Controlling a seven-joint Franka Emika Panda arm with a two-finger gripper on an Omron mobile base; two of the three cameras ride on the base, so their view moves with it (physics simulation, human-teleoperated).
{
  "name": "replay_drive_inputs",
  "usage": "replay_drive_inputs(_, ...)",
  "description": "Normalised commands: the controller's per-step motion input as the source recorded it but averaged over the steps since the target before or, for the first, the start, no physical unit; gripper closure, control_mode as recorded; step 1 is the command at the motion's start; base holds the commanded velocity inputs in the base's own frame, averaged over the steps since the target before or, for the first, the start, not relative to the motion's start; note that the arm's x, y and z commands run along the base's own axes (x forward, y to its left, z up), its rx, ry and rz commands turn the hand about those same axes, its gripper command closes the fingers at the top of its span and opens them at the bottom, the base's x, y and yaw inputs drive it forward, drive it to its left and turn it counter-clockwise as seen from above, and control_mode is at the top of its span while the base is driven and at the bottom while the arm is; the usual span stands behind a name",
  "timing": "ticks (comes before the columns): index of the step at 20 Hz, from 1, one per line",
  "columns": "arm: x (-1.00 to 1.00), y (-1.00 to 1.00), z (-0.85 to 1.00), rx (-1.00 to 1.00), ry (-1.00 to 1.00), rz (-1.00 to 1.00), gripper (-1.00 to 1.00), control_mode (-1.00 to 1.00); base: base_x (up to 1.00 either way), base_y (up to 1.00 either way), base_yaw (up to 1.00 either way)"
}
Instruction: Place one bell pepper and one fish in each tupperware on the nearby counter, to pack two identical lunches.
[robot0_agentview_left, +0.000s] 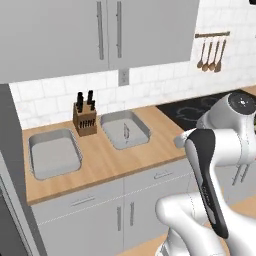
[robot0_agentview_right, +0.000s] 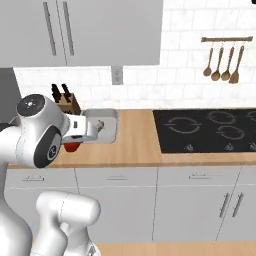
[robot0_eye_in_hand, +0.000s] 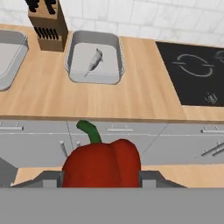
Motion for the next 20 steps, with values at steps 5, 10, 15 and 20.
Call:
replay_drive_inputs(5,0.0,0.0,0.0,0.0,0.0,0.0,1.0,1.0,0.08,-0.08,0.07)
replay_drive_inputs(10,0.0,0.0,0.0,0.0,0.0,0.0,1.0,1.0,0.81,-0.08,0.01)
replay_drive_inputs(15,0.0,0.0,0.0,0.0,0.0,0.0,1.0,1.0,1.0,0.05,0.0)
replay_drive_inputs(20,1.0,0.26,-0.65,0.0,0.0,0.0,1.0,-1.0,0.0,0.0,0.0)
